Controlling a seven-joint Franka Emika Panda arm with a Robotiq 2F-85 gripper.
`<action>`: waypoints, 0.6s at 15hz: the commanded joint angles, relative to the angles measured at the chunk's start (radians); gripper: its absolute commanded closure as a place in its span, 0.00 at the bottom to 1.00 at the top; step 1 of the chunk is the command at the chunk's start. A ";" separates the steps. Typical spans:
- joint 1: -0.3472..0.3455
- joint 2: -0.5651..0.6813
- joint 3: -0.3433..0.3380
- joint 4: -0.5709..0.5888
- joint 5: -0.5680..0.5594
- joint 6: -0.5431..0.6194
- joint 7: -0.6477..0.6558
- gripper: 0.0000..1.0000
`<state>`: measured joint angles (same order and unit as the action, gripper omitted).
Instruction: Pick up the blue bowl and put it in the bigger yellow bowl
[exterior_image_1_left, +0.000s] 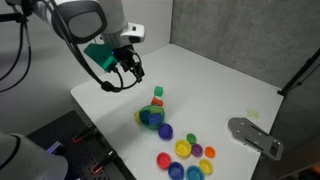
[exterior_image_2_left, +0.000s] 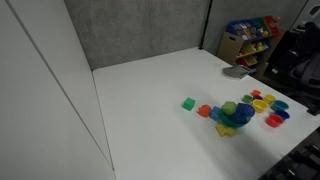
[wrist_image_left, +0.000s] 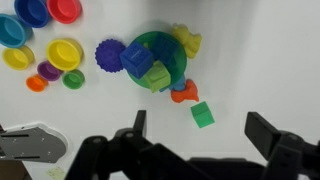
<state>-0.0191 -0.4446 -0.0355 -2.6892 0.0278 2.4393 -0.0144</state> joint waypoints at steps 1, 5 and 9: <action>-0.039 0.102 -0.032 0.082 -0.017 0.023 -0.015 0.00; -0.085 0.236 -0.072 0.154 -0.026 0.074 -0.019 0.00; -0.123 0.412 -0.107 0.234 -0.037 0.126 -0.007 0.00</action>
<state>-0.1203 -0.1681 -0.1231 -2.5398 0.0069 2.5415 -0.0160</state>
